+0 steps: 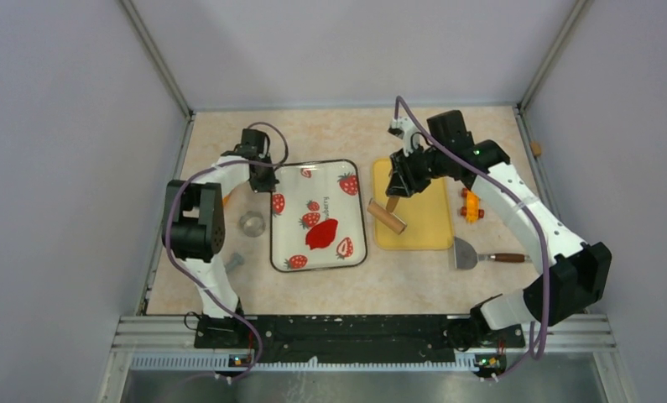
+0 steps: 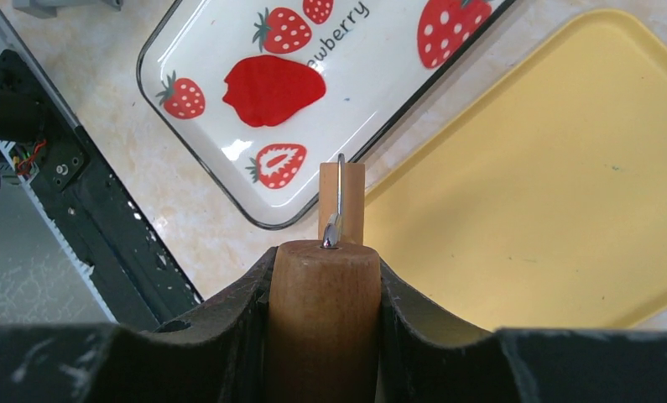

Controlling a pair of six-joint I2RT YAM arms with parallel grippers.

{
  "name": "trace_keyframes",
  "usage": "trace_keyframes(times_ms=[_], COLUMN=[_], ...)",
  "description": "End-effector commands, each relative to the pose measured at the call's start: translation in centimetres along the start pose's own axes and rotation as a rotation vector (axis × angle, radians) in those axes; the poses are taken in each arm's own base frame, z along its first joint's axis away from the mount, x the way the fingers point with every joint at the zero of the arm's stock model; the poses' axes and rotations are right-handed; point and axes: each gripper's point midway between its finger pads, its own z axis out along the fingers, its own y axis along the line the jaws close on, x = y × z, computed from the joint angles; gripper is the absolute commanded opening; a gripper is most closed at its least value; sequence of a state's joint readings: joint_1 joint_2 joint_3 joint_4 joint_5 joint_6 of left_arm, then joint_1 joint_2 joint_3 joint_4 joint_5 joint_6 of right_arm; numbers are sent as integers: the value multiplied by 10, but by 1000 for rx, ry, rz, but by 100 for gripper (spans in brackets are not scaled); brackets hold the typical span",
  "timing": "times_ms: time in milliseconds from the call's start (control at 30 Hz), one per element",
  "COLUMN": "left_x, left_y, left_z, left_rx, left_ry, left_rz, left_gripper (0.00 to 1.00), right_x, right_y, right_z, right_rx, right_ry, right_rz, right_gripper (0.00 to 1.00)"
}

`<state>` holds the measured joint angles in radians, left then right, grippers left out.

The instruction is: Roll out the dumpling wrappers from the dough

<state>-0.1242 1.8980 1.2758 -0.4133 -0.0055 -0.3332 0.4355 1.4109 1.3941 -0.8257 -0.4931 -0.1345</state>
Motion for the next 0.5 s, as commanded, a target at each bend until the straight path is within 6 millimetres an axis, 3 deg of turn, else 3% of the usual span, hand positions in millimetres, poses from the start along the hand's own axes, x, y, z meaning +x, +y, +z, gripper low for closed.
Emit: trace_keyframes(times_ms=[0, 167, 267, 400, 467], left_x=[-4, 19, 43, 77, 87], left_y=[38, 44, 26, 11, 11], left_z=[-15, -29, -38, -52, -55], left_rx=[-104, -72, 26, 133, 146], left_ry=[-23, 8, 70, 111, 108], left_rz=[-228, -399, -473, -568, -570], left_gripper=[0, 0, 1, 21, 45], right_x=[-26, -39, -47, -56, -59], right_y=[-7, -20, -25, -31, -32], right_z=[2, 15, 23, 35, 42], right_rx=[21, 62, 79, 81, 67], right_ry=[-80, -111, -124, -137, -138], right_rz=[-1, 69, 156, 232, 254], right_gripper=[0, 0, 0, 0, 0])
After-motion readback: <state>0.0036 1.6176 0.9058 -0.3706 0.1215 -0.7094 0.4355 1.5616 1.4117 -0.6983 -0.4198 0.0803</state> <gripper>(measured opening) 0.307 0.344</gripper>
